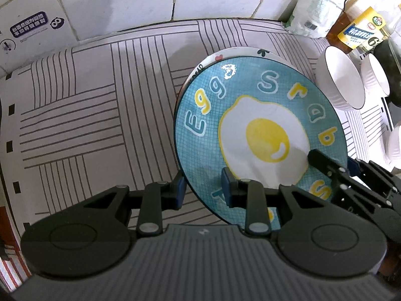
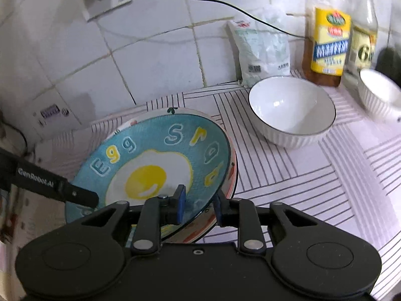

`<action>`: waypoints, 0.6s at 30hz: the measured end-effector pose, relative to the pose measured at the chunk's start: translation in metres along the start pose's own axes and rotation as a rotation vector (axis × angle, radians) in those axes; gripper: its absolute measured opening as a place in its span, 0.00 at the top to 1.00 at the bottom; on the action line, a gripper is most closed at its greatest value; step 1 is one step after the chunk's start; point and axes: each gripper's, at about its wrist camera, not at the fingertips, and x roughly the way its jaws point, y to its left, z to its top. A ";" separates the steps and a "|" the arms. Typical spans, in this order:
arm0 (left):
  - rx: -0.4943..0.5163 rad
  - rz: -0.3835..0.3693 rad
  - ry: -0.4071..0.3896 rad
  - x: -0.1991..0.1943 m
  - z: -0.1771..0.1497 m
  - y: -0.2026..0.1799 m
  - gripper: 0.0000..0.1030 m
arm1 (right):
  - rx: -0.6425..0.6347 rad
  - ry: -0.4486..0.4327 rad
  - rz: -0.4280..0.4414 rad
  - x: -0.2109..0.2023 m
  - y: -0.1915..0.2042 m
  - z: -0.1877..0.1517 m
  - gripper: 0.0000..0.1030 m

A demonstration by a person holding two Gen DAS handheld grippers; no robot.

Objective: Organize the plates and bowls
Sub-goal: 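Lift the egg plate with both grippers and lower it onto the bunny plate, then open both grippers and pull them back from the plate stack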

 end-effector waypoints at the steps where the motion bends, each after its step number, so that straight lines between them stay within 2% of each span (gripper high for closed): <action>1: -0.010 0.003 0.002 0.000 -0.001 0.002 0.73 | -0.013 0.012 -0.012 0.001 0.004 0.001 0.65; 6: -0.010 0.031 -0.017 -0.002 -0.008 -0.002 0.73 | -0.069 0.027 -0.062 0.003 0.017 0.002 0.57; 12: 0.003 0.042 -0.026 -0.009 -0.012 -0.006 0.74 | -0.077 0.036 -0.067 0.003 0.014 0.002 0.56; 15: 0.004 0.040 -0.035 -0.015 -0.016 -0.009 0.74 | -0.052 0.076 -0.102 0.004 0.009 0.001 0.56; 18: 0.019 0.058 -0.043 -0.021 -0.021 -0.016 0.74 | -0.031 0.057 -0.067 -0.004 0.002 -0.001 0.56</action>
